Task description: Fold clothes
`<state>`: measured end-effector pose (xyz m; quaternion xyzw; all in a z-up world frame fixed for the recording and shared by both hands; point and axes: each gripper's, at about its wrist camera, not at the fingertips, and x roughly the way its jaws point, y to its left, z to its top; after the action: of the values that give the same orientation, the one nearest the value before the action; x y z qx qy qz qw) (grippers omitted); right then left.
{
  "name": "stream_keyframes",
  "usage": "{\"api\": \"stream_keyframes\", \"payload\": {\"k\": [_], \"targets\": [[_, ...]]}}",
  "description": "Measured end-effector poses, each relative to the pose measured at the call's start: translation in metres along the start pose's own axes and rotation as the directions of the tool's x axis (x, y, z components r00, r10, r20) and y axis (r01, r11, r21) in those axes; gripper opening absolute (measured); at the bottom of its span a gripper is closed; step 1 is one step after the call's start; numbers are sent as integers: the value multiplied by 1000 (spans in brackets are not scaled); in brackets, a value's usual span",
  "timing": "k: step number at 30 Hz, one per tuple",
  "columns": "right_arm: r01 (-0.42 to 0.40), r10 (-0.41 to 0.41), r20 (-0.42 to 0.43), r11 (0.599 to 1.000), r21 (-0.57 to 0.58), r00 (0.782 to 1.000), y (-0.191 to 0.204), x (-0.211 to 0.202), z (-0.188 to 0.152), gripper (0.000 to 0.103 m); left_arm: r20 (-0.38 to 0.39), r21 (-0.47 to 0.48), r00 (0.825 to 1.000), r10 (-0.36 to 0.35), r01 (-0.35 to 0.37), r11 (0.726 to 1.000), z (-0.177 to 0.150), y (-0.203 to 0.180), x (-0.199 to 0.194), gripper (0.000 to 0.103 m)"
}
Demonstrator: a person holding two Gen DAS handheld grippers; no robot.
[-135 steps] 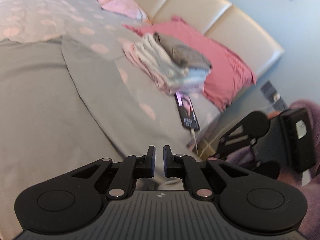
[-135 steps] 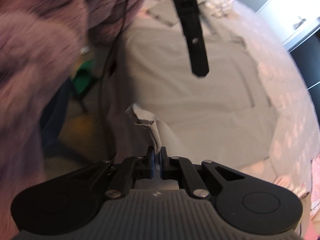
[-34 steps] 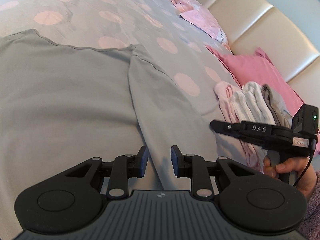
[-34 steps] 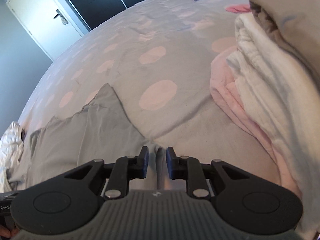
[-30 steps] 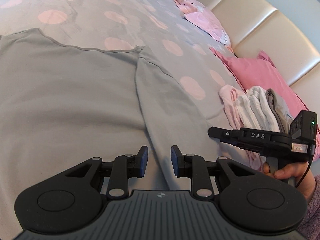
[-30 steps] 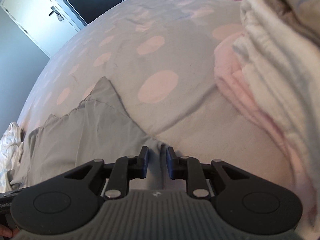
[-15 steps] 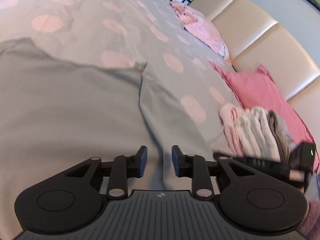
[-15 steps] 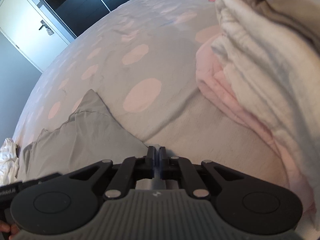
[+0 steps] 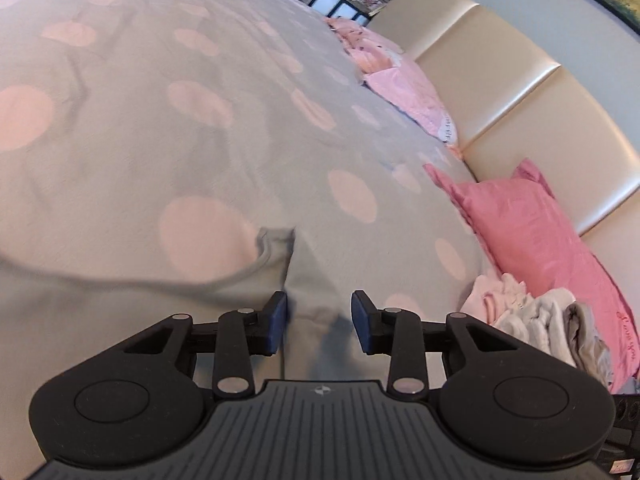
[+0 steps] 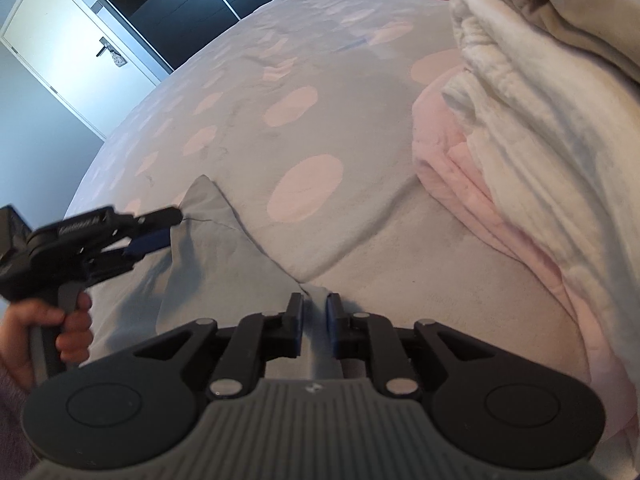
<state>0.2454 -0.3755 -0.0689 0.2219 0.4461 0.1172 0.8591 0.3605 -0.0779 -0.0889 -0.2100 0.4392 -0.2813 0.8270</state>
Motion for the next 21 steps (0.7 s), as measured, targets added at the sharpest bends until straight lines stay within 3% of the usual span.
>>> {"api": "stream_keyframes", "payload": {"k": [2,5,10,15,18,20,21], "targets": [[-1,1,1,1000,2,1000,-1,0,0,10,-17,11,999,-39,39,999,7,0,8,14],[2,-2,5,1000,0,1000,-2,1,-1,6,-25,38,999,-42,42,998,13,-1,20,4],[44,-45,48,999,14,998,-4,-5,-2,5,28,33,998,-49,48,998,20,0,26,2],[58,-59,46,998,21,997,-6,-3,-3,5,-13,41,1000,5,-4,999,9,7,29,2],[52,-53,24,998,36,998,-8,-2,-1,7,-8,-2,1000,5,-5,1000,6,9,18,9],[50,-51,8,998,32,999,-8,-3,0,8,-1,-1,1000,21,-21,1000,3,6,8,31],[53,-53,1,998,20,999,-6,-5,-1,11,1,12,1000,30,-30,999,0,2,2,34]]}}
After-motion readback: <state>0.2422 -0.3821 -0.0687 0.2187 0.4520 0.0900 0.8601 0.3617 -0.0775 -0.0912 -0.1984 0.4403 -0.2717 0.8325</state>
